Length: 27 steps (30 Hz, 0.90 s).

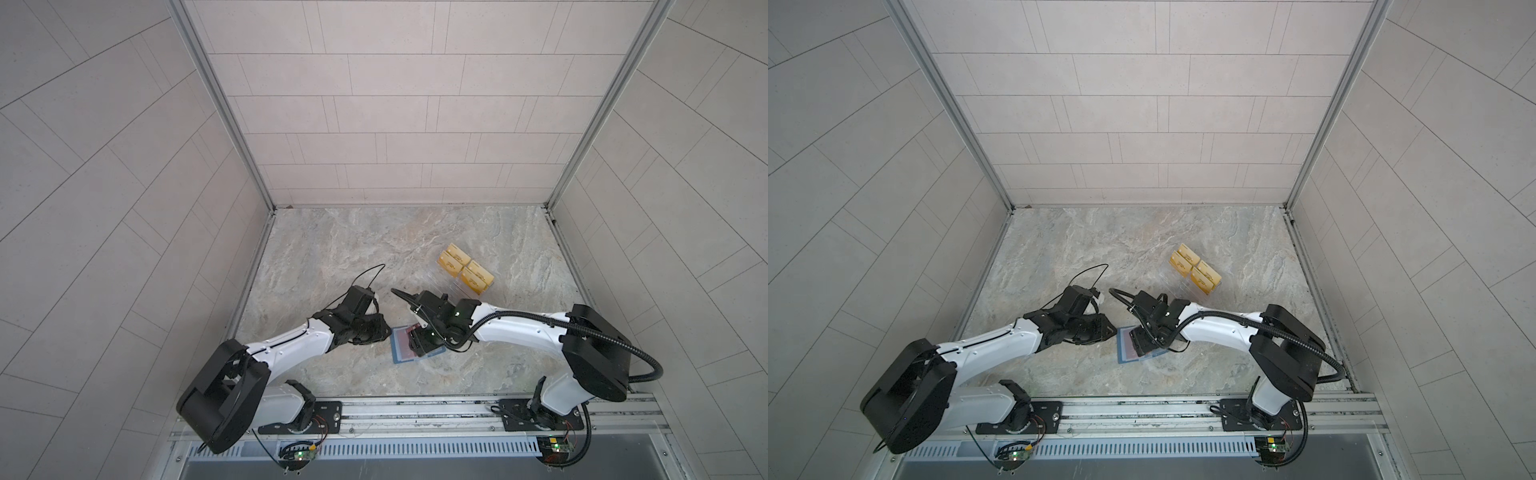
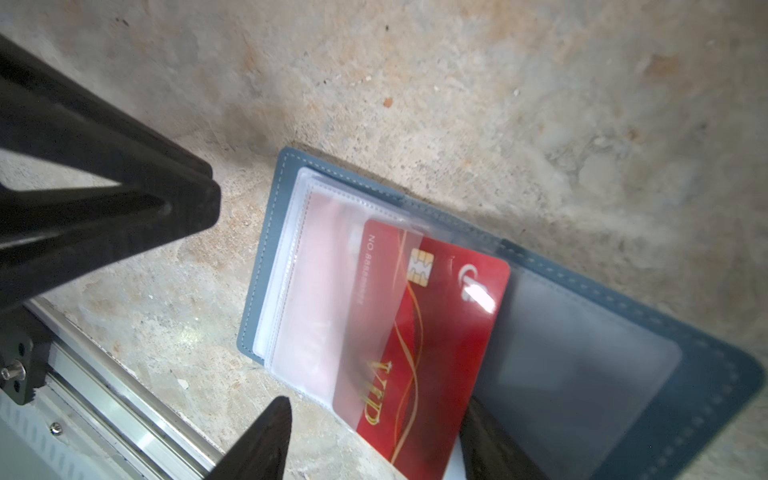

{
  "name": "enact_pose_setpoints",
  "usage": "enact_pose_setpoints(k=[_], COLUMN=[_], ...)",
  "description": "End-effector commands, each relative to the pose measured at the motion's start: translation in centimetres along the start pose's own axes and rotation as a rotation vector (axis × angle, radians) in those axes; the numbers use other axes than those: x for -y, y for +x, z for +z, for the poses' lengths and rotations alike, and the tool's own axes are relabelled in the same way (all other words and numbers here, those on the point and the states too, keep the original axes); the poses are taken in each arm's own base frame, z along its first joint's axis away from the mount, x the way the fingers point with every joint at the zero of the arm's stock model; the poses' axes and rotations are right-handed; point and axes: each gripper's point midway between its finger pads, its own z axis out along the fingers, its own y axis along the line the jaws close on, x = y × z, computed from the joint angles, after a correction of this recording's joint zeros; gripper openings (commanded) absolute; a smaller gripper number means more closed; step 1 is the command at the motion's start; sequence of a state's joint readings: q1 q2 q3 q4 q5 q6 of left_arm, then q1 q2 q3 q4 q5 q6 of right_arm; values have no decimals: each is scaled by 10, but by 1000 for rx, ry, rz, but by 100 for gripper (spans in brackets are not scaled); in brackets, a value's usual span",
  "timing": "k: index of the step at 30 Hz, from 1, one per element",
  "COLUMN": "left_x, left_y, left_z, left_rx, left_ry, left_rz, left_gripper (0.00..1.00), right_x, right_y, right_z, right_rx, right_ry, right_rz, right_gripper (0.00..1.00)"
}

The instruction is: Put the credit cards into the card holder

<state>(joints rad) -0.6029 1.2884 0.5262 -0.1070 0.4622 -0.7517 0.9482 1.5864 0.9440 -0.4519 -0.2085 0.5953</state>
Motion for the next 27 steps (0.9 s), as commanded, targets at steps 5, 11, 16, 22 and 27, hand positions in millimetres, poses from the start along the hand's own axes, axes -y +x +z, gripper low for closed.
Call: enact_pose_setpoints(k=[5,11,16,22,27], left_x=[33,18,-8,-14,-21], left_y=[-16,-9,1,6,11], left_z=[5,7,9,12,16], left_rx=[8,-3,-14,-21,-35], left_ry=[125,49,-52,-55,-68], left_rz=[-3,-19,-48,-53,-58], left_gripper=[24,22,24,25,25], right_x=[11,10,-3,-1,5], right_y=[6,7,6,7,7], right_z=[3,3,14,21,18], right_rx=[-33,-28,-44,-73,-83], right_ry=[60,41,-24,-7,34], right_rz=[-85,-87,-42,-19,-4], right_gripper=[67,70,70,70,70])
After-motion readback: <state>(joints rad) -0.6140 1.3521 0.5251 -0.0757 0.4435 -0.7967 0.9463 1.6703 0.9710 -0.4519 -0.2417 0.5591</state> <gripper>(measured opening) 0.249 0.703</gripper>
